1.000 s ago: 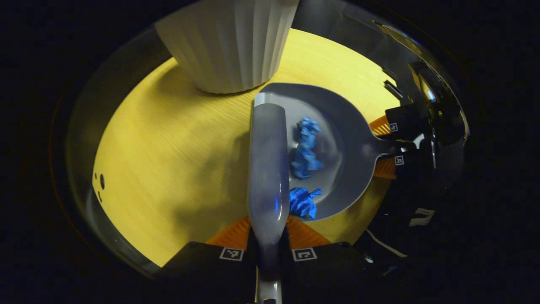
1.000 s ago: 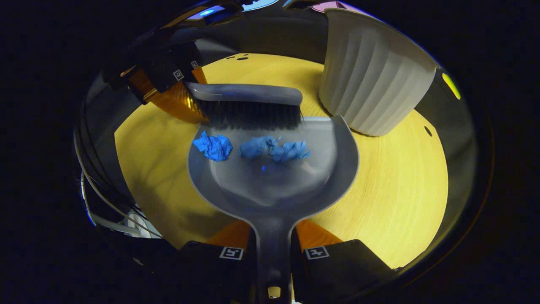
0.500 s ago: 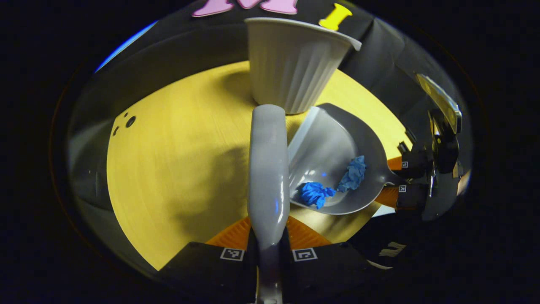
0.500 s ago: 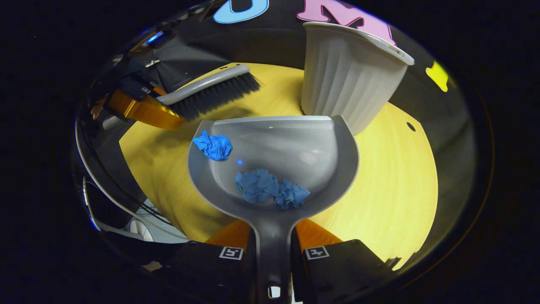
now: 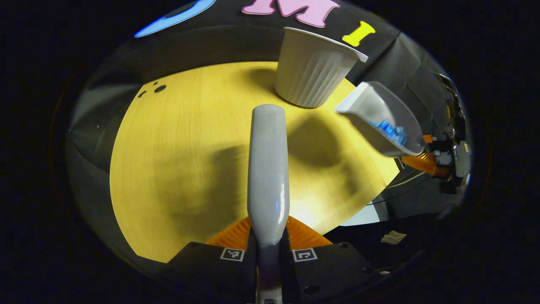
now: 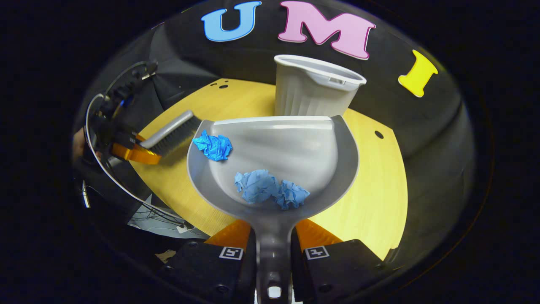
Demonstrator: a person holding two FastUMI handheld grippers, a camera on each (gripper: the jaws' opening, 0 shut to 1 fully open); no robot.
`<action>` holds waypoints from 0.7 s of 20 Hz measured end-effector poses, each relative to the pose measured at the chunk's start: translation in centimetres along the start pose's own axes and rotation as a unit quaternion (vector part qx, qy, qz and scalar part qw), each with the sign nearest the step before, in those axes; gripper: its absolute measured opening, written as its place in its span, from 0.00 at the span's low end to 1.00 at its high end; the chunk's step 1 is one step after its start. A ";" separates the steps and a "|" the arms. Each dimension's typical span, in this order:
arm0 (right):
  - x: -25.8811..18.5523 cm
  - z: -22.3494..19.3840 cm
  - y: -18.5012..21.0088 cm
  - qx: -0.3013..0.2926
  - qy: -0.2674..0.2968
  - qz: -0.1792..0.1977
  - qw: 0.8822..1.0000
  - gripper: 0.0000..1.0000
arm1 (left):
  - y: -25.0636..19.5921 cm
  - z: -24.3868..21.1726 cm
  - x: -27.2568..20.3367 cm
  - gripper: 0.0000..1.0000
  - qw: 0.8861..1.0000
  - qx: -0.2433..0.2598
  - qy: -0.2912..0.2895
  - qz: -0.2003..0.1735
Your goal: Pick up the small broom and dustpan from the desktop, sweep the trash into the dustpan with the broom, and then empty the trash into the garbage bin.
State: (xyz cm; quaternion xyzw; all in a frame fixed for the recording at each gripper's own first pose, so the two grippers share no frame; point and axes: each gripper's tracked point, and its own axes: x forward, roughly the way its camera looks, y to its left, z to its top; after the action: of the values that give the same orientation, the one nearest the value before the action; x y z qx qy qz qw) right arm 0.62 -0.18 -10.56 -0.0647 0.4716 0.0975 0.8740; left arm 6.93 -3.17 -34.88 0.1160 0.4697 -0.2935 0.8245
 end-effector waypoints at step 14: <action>-7.7 13.7 -6.5 -0.011 -0.068 -0.029 0.997 0.38 | 0.7 -0.9 -0.1 0.27 0.999 -0.042 -0.017 0.006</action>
State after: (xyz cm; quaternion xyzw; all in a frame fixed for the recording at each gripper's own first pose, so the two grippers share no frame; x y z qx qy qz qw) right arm 9.08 -4.52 3.50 -0.0816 0.4077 0.0816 0.9058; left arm 6.70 -2.14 -35.27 0.0787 0.4666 -0.2710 0.8382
